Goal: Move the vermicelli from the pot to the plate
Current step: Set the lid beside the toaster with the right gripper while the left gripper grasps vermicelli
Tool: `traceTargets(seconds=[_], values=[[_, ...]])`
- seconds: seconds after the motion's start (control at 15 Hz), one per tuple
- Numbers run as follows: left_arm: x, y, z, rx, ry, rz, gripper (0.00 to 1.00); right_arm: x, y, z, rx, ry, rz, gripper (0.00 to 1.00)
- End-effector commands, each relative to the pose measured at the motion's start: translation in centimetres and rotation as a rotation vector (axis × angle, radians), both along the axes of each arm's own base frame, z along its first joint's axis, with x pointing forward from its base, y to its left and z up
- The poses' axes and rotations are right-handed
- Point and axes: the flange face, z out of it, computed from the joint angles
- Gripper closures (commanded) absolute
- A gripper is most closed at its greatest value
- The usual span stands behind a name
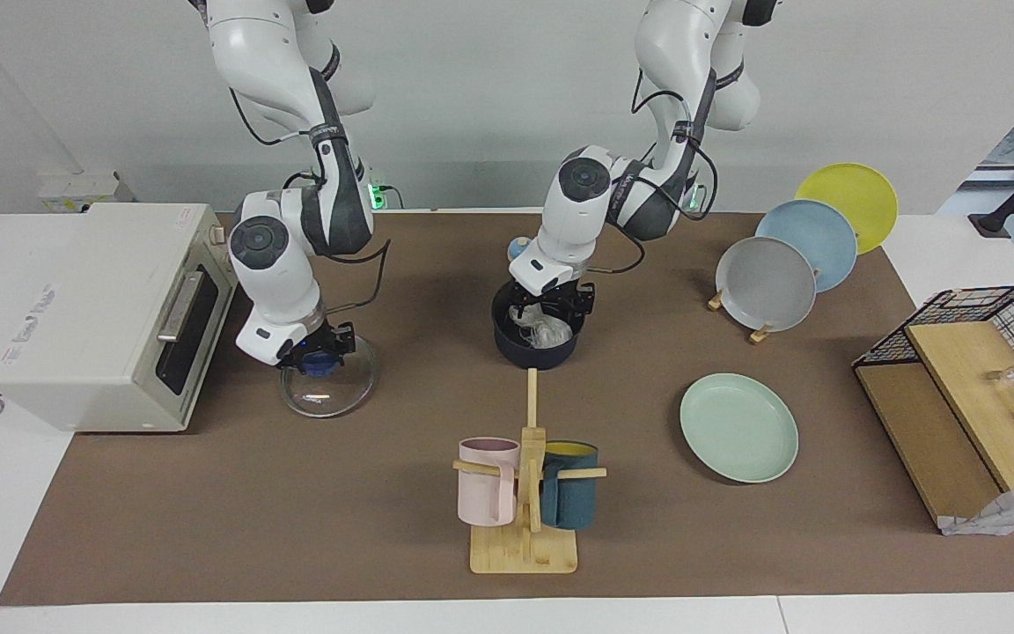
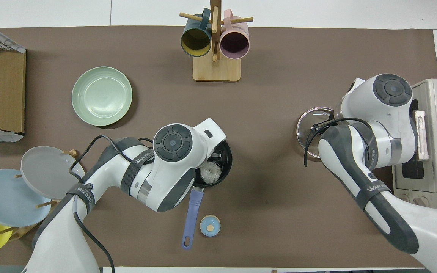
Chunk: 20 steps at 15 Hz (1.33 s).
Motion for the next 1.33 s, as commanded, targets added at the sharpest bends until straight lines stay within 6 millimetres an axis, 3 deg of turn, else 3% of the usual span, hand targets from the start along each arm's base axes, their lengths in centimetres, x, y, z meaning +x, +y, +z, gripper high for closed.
traceTargets(seconds=[0.0, 0.13, 0.27, 0.33, 0.6, 0.73, 0.87, 1.0, 1.13, 1.27], values=[[-0.6, -1.0, -1.8, -0.015, -0.007, 0.013, 0.00, -0.6, 0.1, 1.1, -0.004, -0.023, 0.001, 0.00], [-0.6, -0.9, -1.9, -0.013, -0.005, 0.014, 0.00, -0.3, 0.1, 1.6, -0.004, -0.023, 0.002, 0.00], [-0.6, -0.9, -1.9, -0.013, -0.005, 0.013, 0.00, 0.4, 0.3, 4.2, -0.006, -0.022, 0.002, 0.00], [-0.5, -0.8, -1.9, -0.012, -0.004, 0.012, 0.10, 0.8, 0.1, 5.5, -0.008, -0.010, 0.000, 0.00], [-0.6, -0.7, -2.0, -0.003, 0.007, 0.011, 1.00, 1.6, -0.4, 14.9, -0.006, 0.041, -0.026, 0.00], [-0.6, -0.7, -1.9, -0.001, 0.011, 0.013, 1.00, 1.4, -0.8, 19.3, -0.011, 0.067, -0.040, 0.00], [-0.3, -0.3, -0.8, 0.007, 0.020, 0.018, 1.00, -0.1, -1.0, 22.7, -0.010, 0.076, -0.045, 0.00], [0.0, 0.4, 2.5, 0.012, 0.030, 0.018, 1.00, -1.9, -1.4, 25.7, -0.012, 0.062, -0.051, 0.00], [1.3, 1.8, 6.2, 0.033, 0.067, 0.034, 1.00, -3.1, -3.2, 27.6, -0.007, 0.057, -0.079, 0.00], [2.2, 3.0, 9.6, 0.039, 0.105, 0.052, 1.00, -3.8, -4.5, 28.2, -0.004, 0.069, -0.104, 0.00]])
